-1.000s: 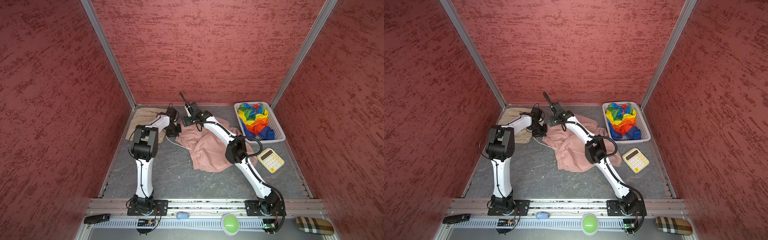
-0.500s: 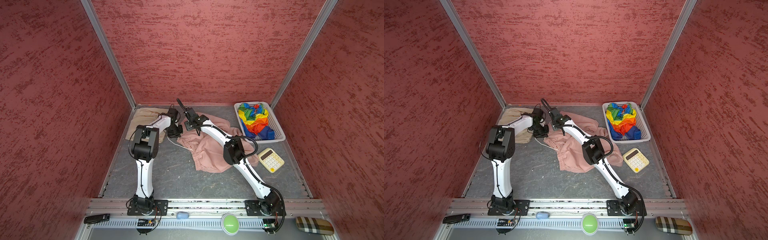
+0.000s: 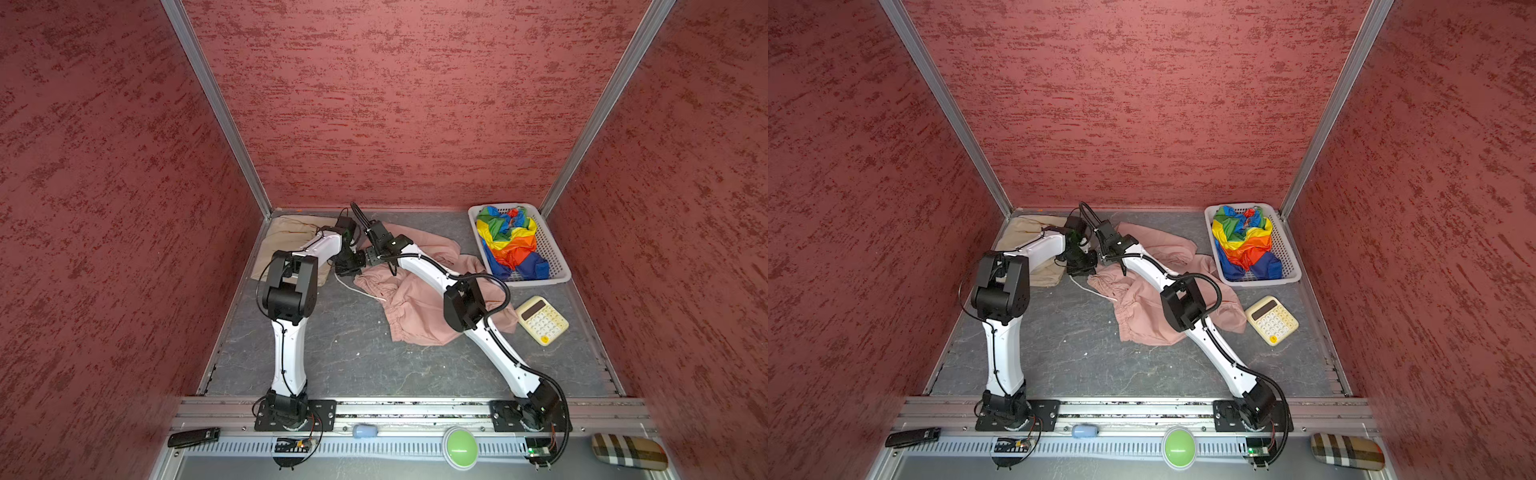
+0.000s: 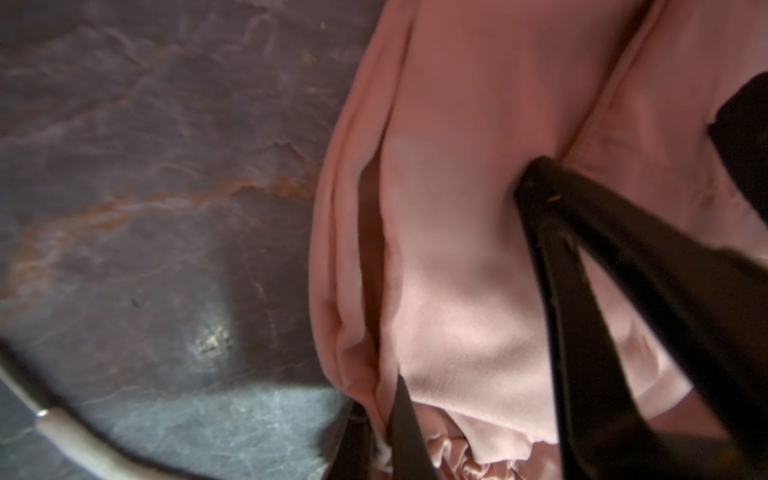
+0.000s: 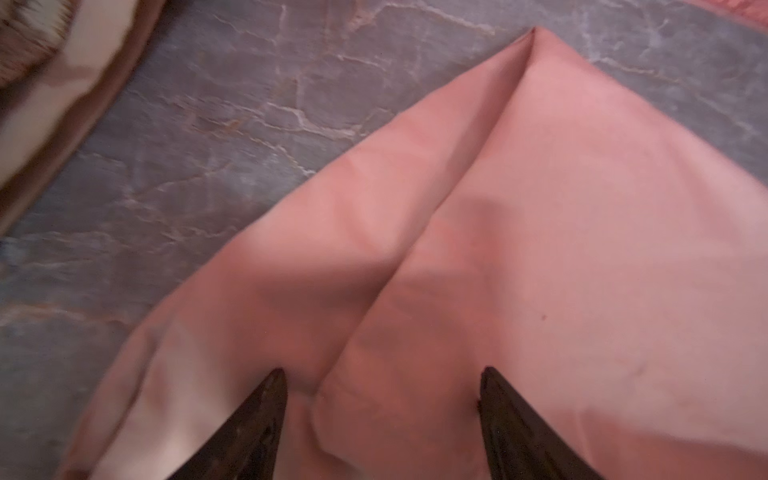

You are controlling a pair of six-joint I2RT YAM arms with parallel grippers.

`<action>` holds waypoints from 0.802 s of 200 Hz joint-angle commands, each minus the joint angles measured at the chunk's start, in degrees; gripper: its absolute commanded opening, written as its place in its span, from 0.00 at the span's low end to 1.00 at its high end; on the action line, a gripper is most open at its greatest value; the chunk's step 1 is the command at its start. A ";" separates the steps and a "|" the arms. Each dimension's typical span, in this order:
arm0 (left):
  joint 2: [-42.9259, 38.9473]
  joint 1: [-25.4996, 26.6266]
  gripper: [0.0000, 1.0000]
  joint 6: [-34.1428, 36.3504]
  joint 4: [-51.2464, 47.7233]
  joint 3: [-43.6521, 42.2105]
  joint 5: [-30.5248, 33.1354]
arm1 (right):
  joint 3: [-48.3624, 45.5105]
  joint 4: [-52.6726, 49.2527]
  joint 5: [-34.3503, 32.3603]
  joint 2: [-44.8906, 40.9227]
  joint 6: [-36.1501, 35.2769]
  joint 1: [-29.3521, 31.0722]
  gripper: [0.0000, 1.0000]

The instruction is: Fold and stack the shorts

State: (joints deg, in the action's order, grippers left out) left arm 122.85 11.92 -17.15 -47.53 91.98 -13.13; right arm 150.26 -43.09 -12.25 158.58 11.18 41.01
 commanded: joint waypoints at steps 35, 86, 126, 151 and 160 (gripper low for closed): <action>-3.37 0.47 0.00 -0.87 0.66 -1.09 -2.43 | 0.55 3.90 0.14 -0.28 2.58 0.57 0.73; -3.74 0.60 0.00 -0.96 1.03 -2.16 -2.61 | 0.70 4.44 -1.27 3.19 2.38 0.56 0.58; -3.84 0.47 0.00 -0.99 1.30 -2.07 -2.71 | 0.31 2.27 -1.80 4.20 2.34 0.49 0.54; -3.93 0.47 0.00 -1.05 1.54 -2.33 -2.88 | 0.21 1.55 -2.34 3.90 3.42 -0.20 0.38; -4.10 0.47 0.00 -1.05 1.52 -2.49 -2.83 | 0.21 1.28 -2.34 3.55 4.00 -0.61 0.33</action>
State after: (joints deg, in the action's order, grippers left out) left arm 121.05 11.97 -17.74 -46.63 90.30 -15.16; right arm 150.34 -38.65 -13.37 160.83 14.15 41.06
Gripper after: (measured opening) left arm 0.083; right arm 0.380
